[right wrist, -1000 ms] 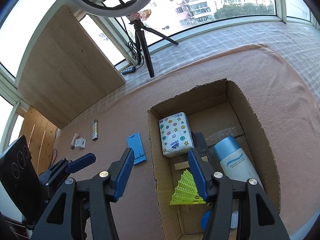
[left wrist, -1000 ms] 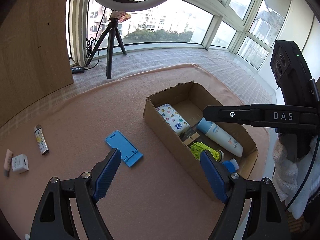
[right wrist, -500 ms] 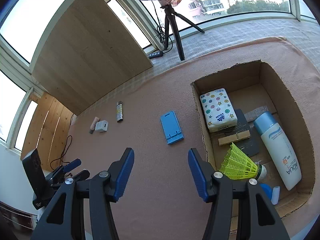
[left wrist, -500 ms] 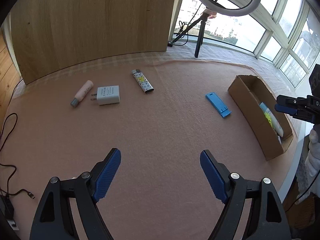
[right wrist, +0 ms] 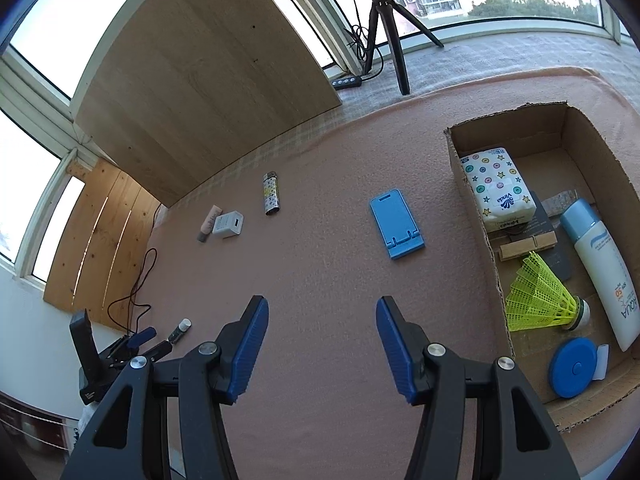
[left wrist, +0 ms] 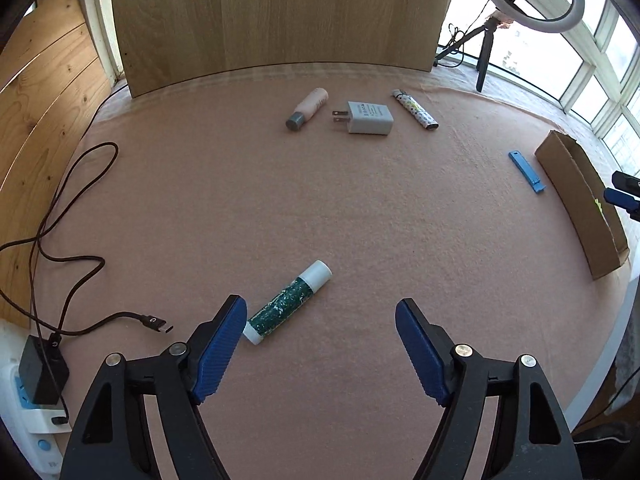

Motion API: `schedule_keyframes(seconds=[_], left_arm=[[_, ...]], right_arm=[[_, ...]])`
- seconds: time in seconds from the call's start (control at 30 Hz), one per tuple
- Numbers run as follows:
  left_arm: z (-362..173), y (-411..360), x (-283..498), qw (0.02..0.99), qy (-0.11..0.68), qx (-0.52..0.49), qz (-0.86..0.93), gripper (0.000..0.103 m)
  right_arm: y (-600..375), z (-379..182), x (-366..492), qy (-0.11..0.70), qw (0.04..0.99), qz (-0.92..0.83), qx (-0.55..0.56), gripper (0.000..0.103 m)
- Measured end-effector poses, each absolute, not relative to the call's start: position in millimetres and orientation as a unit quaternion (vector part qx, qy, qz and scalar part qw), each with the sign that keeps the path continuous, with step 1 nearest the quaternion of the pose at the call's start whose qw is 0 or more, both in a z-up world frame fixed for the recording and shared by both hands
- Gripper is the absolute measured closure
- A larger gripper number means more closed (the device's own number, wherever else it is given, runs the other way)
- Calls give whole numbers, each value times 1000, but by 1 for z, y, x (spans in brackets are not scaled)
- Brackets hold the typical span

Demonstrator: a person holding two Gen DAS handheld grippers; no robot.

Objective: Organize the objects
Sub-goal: 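Close the left gripper on the glue stick while the right gripper approaches the blue phone stand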

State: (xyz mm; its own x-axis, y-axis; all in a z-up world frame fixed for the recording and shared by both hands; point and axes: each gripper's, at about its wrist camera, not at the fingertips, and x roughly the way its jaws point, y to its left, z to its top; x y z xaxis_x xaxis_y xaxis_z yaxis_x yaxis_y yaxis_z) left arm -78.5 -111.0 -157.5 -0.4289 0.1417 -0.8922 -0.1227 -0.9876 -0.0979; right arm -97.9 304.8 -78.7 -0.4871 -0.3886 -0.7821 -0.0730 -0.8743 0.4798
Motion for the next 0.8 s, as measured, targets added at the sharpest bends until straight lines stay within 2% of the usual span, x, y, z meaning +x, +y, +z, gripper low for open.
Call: schedule_keyframes(seconds=[0.17,0.3,0.47,0.53,0.8], left_arm=[[-168,-114,-81,83,-11,-541,837,35],[-175,-114,-85,93,-19,-548,831,50],[-176,-112,-90,101,-23,-542,834,55],[-176,-110,-91,107,-22,-541,834,65],[-177,-102,-91,123,3,-544,830,64]], right_arm=[[297,-78,-102,-219,91,-833,500,51],[298,-82,-110,-204,79,-835,505,51],[306,-91,-126,-195,65,-830,519,51],[308,-94,-135,-196,67,-824,528,51],[299,-109,-176,-183,66,-805,560,51]])
